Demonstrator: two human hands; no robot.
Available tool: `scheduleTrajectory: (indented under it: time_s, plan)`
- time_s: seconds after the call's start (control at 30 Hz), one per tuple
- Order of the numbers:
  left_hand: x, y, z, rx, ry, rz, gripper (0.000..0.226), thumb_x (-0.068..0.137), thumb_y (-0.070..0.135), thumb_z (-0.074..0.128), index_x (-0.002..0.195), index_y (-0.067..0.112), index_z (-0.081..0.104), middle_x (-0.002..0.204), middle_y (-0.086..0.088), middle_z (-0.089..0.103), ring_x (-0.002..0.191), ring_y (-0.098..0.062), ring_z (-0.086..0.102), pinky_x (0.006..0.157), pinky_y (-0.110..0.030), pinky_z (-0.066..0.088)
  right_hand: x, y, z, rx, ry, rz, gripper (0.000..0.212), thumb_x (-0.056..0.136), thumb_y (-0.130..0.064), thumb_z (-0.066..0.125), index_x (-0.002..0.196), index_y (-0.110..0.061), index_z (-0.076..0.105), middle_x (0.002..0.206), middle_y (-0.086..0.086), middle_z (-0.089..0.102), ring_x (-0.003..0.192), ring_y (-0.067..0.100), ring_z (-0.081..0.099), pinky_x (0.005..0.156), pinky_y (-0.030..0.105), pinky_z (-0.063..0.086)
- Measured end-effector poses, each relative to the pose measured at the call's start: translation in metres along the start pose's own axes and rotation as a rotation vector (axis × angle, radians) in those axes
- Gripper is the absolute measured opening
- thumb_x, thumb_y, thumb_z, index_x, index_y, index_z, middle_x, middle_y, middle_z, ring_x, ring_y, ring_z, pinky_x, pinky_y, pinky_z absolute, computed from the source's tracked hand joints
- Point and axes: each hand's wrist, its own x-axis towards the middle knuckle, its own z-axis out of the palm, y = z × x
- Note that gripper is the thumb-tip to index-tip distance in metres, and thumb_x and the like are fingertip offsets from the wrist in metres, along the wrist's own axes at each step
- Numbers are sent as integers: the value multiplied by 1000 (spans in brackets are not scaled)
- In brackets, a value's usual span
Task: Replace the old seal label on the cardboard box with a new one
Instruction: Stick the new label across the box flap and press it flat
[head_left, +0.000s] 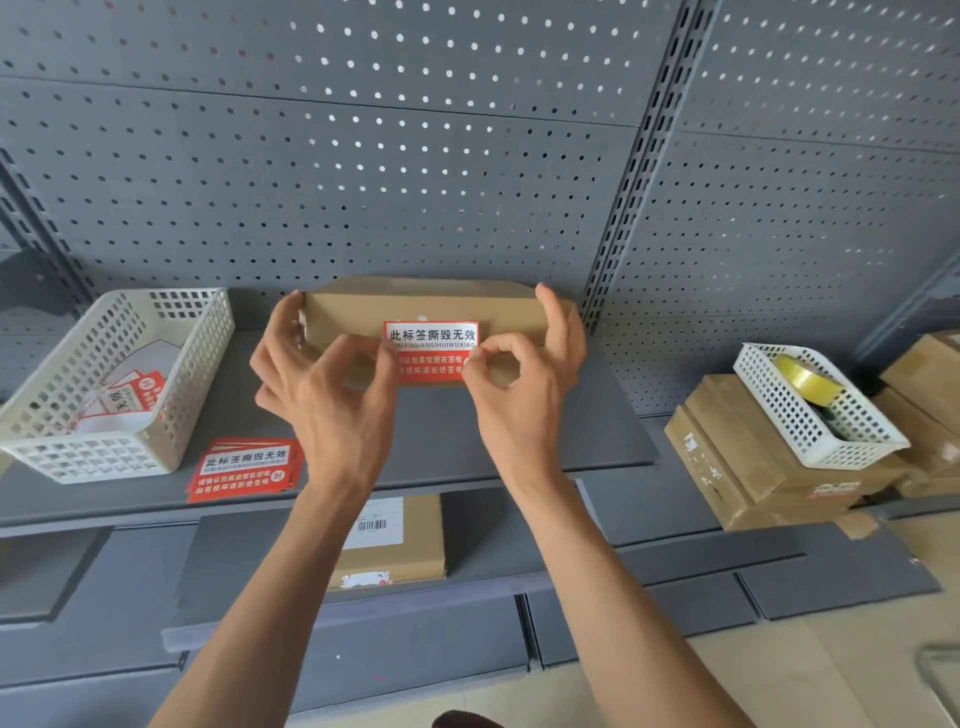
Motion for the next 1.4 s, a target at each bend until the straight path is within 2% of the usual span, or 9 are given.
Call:
scheduleTrajectory:
  time_s: [0.13,0.23,0.37,0.53,0.67,0.77,0.93,1.07,1.4]
  plan:
    - [1,1,1,13,5,9,29,91,44,73,70,25,69,154,3,37,138,-25,32,101,-46,28,-1,3,0,-12,-2,-7,10,79,-26,66,74,-18,68,156,2,40,150,33,24,117,30,16]
    - [1,-1,2,4,10,22,28,90,42,75,68,26,67,152,2,38,137,-24,32,99,-41,26,-1,3,-1,-15,-22,-6,12,79,-29,64,75,-17,68,157,1,39,150,32,23,117,23,13]
    - [4,-2,2,-13,15,21,25,86,38,77,70,26,63,150,0,40,137,-22,33,99,-35,23,0,6,-3,-18,-19,-9,10,80,-20,71,81,-14,64,157,1,39,151,29,23,116,20,12]
    - [4,-2,4,-50,-5,-2,19,86,34,74,77,24,60,150,-1,37,143,-23,30,103,-38,24,0,3,-6,30,-12,16,20,82,-14,74,94,-11,59,158,0,39,151,27,22,120,40,22]
    - [5,3,9,-103,25,-24,21,86,35,75,82,22,59,148,-2,38,141,-22,32,103,-38,25,2,-6,-1,15,63,22,34,87,-26,74,114,-10,60,153,2,45,148,30,28,116,43,25]
    - [7,7,13,-111,53,-47,29,84,41,77,84,21,56,147,0,39,138,-20,34,102,-40,25,4,-13,7,-55,75,34,49,86,-43,70,126,-16,59,153,0,43,149,31,27,114,51,27]
    - [9,15,23,-95,92,-91,36,80,52,77,85,27,51,147,0,37,136,-20,32,109,-47,26,7,-19,22,-217,82,56,59,85,-63,62,130,-24,59,158,-3,36,151,34,20,110,55,26]
    - [12,17,30,-69,110,-94,40,78,55,77,88,24,53,148,-2,36,138,-26,32,111,-54,27,11,-21,32,-281,103,78,64,84,-67,60,129,-23,58,159,-1,36,152,38,18,109,53,23]
    - [13,14,32,-83,120,-83,29,85,45,76,92,22,61,149,-2,37,137,-22,33,106,-40,21,13,-12,33,-308,116,80,48,93,-58,59,128,-25,60,158,0,38,150,38,21,110,54,22]
